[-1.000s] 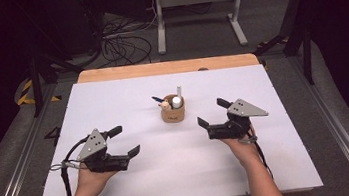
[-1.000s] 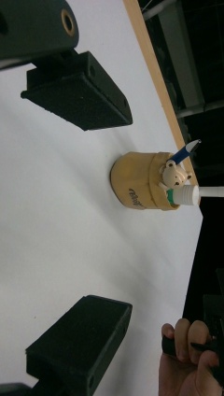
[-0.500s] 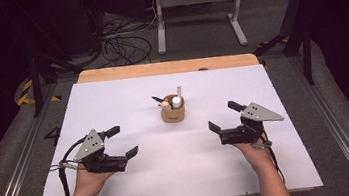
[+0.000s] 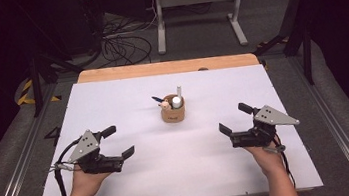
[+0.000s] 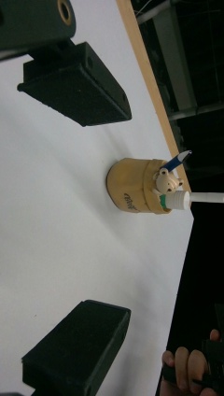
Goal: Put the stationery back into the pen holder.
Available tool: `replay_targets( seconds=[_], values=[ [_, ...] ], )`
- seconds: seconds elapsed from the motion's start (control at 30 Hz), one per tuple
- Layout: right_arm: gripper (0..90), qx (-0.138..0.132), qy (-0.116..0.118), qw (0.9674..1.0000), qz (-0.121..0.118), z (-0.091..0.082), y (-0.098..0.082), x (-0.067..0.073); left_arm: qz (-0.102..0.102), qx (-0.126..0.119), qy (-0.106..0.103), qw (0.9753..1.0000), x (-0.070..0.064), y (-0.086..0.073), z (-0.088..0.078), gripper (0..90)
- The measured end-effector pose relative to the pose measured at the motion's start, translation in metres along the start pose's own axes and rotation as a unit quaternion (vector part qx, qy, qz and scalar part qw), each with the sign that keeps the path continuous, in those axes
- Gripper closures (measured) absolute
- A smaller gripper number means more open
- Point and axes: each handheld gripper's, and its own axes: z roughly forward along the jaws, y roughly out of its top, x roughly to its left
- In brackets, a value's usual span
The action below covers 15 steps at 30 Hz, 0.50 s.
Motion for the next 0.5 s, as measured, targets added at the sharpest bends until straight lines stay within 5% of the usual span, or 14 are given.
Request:
replay_targets(
  seconds=[0.5],
  values=[
    [0.1,-0.001,-0.005,1.0,0.006,-0.021,-0.001,-0.009,-0.002,-0.005,0.003,1.0,0.002,-0.002,-0.009,7.7]
  ],
)
